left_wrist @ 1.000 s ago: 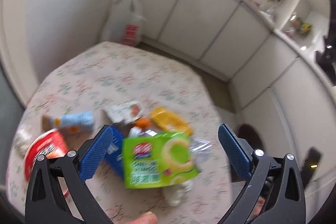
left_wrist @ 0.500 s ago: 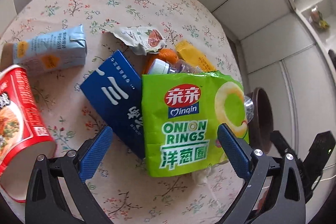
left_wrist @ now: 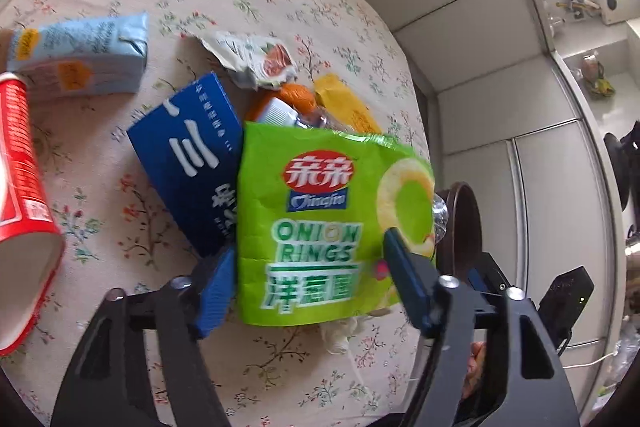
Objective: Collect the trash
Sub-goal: 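Grasp the green Onion Rings chip bag with the left tool, then grasp the yellow snack wrapper with the right tool while the left tool holds the chip bag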
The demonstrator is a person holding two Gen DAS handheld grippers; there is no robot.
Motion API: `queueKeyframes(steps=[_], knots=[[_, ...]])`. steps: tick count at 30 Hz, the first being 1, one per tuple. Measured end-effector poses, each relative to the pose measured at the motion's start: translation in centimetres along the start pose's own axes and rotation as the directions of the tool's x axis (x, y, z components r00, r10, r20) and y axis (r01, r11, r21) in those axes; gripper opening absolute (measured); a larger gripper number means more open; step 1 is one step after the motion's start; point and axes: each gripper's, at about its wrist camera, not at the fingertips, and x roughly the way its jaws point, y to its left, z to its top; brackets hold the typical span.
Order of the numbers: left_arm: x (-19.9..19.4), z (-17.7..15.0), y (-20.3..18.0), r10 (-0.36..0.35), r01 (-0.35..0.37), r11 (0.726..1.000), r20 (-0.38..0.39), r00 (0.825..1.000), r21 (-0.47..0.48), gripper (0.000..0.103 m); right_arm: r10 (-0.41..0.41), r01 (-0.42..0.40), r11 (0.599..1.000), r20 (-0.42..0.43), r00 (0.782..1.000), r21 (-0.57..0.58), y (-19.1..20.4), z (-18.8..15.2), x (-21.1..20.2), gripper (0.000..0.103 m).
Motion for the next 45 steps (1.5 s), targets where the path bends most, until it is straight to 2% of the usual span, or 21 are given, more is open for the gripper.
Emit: queueKeyframes(steps=[1,2,4,10,17,25,30,33,35,37,40,43,45], knots=[[0.4,0.1,0.0,-0.019,0.019,1.0,-0.011,1.0,-0.006,0.037,0.001,-0.001,1.0,-0.003,1.0,-0.002,0.1,-0.1,0.0,0.096],[0.9,0.2,0.1,-0.037,0.037,0.999,-0.03,0.999,-0.02,0.031,0.001,-0.001,1.0,-0.004,1.0,-0.004,0.1,-0.1,0.1,0.096],[1.6,0.2,0.5,-0.067,0.065,0.997,-0.052,0.996,-0.044,0.024,-0.004,0.004,1.0,-0.003,1.0,-0.015,0.2,-0.2,0.1,0.096],[2.2,0.4,0.2,-0.142,0.141,0.989,-0.041,0.989,-0.039,0.011,-0.009,0.009,1.0,-0.018,1.0,0.002,-0.3,-0.2,0.4,0.096],[0.9,0.4,-1.2,-0.228,0.228,0.974,0.016,0.974,0.017,0.007,-0.001,0.002,1.0,-0.036,0.999,0.021,-0.6,-0.3,1.0,0.096],[-0.7,0.8,-2.9,-0.251,0.244,0.965,0.07,0.965,0.098,0.007,0.016,-0.014,0.999,-0.044,0.999,0.042,-0.7,-0.3,1.3,0.096],[-3.2,1.4,-3.6,-0.281,0.26,0.955,0.156,0.947,0.14,0.007,0.114,-0.103,0.985,-0.078,0.99,0.135,-1.2,0.1,2.6,0.096],[-4.6,1.9,-3.7,-0.293,0.264,0.951,0.199,0.935,0.159,0.007,0.215,-0.186,0.958,-0.115,0.97,0.218,-1.4,0.1,4.5,0.096],[-5.3,2.2,-3.7,-0.297,0.264,0.95,0.219,0.929,0.169,0.007,0.253,-0.216,0.943,-0.121,0.96,0.253,-1.2,-0.1,5.5,0.096],[-6.0,2.4,-3.6,-0.3,0.262,0.949,0.24,0.923,0.178,0.007,0.251,-0.214,0.943,-0.12,0.961,0.255,-0.7,0.0,6.1,0.096],[-6.9,2.6,-3.4,-0.308,0.265,0.946,0.261,0.915,0.186,0.007,0.213,-0.191,0.959,-0.088,0.973,0.21,0.3,1.0,6.2,0.096],[-7.5,3.1,-2.9,-0.31,0.269,0.947,0.275,0.91,0.179,0.007,0.191,-0.178,0.97,-0.068,0.979,0.166,0.9,2.9,6.1,0.096],[-7.6,3.3,-2.4,-0.305,0.266,0.949,0.28,0.91,0.169,0.007,0.197,-0.18,0.969,-0.09,0.976,0.167,0.8,4.9,6.8,0.096]])
